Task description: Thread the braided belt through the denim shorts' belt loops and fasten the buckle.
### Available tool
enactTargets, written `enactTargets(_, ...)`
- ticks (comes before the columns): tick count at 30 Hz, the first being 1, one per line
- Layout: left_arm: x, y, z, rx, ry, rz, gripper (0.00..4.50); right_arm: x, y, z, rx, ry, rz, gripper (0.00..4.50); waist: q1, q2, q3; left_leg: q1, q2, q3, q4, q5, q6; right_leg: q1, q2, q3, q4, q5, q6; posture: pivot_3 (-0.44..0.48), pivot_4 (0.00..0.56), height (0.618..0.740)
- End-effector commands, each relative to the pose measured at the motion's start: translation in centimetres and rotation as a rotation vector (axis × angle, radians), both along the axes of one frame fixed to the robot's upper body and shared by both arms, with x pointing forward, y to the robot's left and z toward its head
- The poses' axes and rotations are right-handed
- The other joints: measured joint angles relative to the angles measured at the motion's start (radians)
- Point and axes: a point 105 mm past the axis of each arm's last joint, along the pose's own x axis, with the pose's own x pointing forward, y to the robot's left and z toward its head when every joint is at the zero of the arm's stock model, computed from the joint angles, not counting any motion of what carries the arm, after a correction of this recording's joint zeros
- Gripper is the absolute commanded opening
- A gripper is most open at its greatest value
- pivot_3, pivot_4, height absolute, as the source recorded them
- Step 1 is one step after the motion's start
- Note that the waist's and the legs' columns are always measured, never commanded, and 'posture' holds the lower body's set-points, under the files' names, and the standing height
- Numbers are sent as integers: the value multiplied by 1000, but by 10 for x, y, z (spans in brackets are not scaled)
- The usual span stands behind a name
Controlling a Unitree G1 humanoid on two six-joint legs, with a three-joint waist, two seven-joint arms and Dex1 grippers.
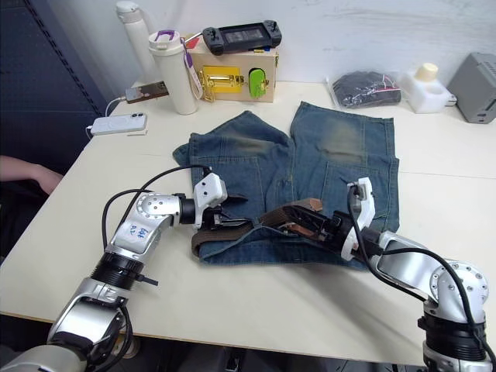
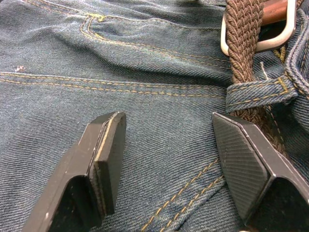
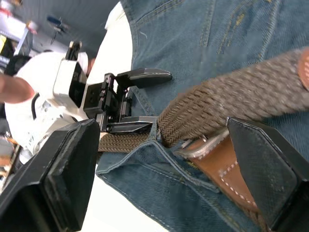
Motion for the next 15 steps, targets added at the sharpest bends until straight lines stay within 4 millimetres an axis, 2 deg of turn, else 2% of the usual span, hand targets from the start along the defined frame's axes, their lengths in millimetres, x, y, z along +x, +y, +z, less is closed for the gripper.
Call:
enactTargets(1, -1, -2, -6, 26, 10, -7, 3157, -3, -4, 9, 29, -5, -7, 4490, 1, 0, 0, 0, 0, 0, 0, 0, 0, 0, 0, 0, 0, 0, 0, 0, 150, 645)
enactTargets(5, 0, -1, -6, 25, 7, -4, 3157, -2, -8, 1, 33, 36, -23, 4490, 0, 0, 0, 0, 0, 0, 0, 0, 0, 0, 0, 0, 0, 0, 0, 0, 150, 645)
enactTargets(12, 0, -1, -5, 32, -11, -7, 3157, 24, 4, -11, 74, 79, -112, 4490, -1, 0, 0, 0, 0, 0, 0, 0, 0, 0, 0, 0, 0, 0, 0, 0, 150, 645)
enactTargets(15, 0, 0, -6, 40, -17, -6, 3157, 36, 4, -11, 136, 92, -175, 4490, -1, 0, 0, 0, 0, -1, 0, 0, 0, 0, 1, 0, 0, 0, 0, 0, 150, 645)
